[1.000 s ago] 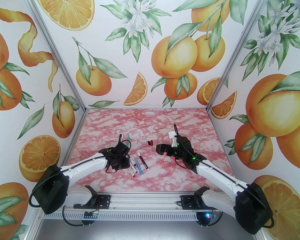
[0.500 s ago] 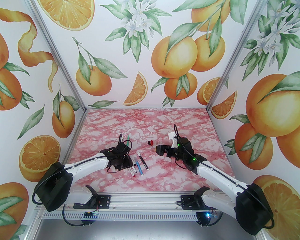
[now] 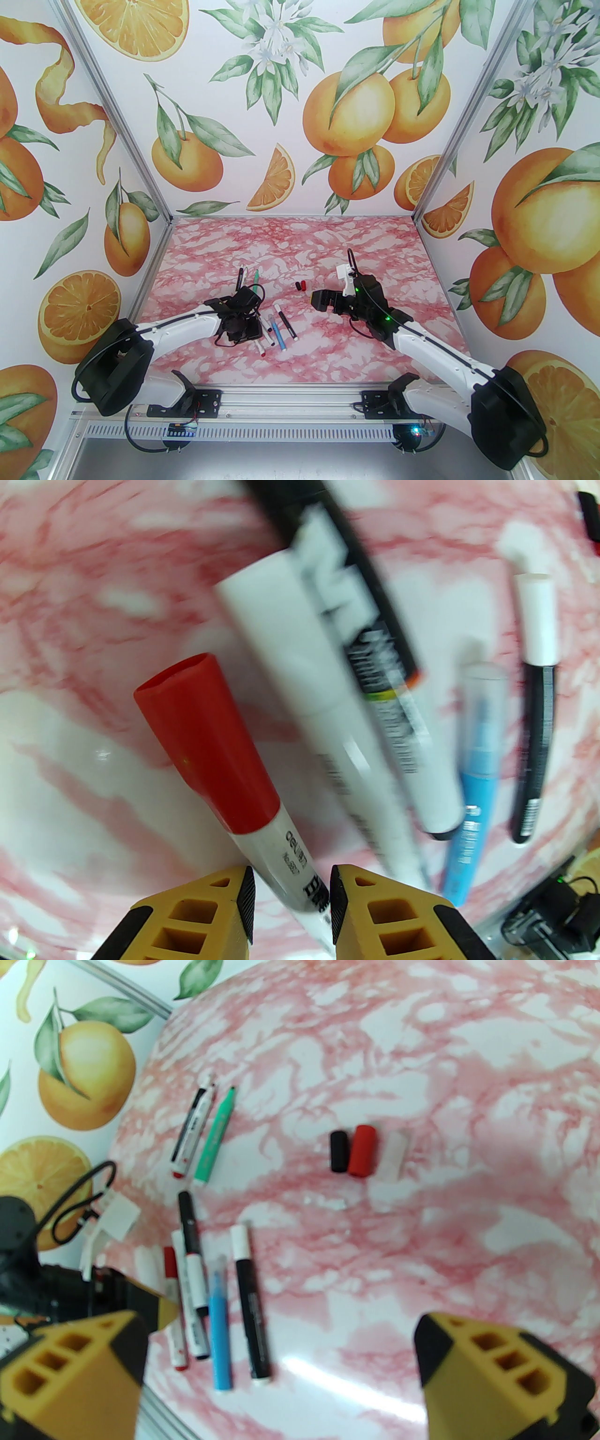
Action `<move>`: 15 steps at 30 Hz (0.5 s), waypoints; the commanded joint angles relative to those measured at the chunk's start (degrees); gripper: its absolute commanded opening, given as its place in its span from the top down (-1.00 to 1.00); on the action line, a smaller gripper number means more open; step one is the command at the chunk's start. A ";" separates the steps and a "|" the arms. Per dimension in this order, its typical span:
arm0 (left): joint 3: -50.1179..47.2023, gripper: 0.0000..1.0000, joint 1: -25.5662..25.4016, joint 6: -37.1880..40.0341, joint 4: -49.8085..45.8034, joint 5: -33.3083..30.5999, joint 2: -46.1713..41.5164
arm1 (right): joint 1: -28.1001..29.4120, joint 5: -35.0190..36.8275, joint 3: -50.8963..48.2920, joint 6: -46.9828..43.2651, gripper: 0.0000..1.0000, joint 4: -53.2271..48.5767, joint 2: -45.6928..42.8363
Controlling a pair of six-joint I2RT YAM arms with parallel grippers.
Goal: Open the pen caps
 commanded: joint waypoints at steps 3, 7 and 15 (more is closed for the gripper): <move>0.91 0.40 -0.21 2.94 -6.58 -4.90 -0.12 | 0.19 -1.26 0.07 0.36 -1.00 1.78 0.80; 1.41 0.38 -0.08 4.67 -11.26 -7.55 -1.02 | 0.22 -1.09 0.00 0.36 -1.00 1.96 0.83; 2.25 0.38 -0.14 5.84 -14.08 -12.71 0.69 | 0.26 -1.17 -0.16 0.63 -1.00 2.48 1.23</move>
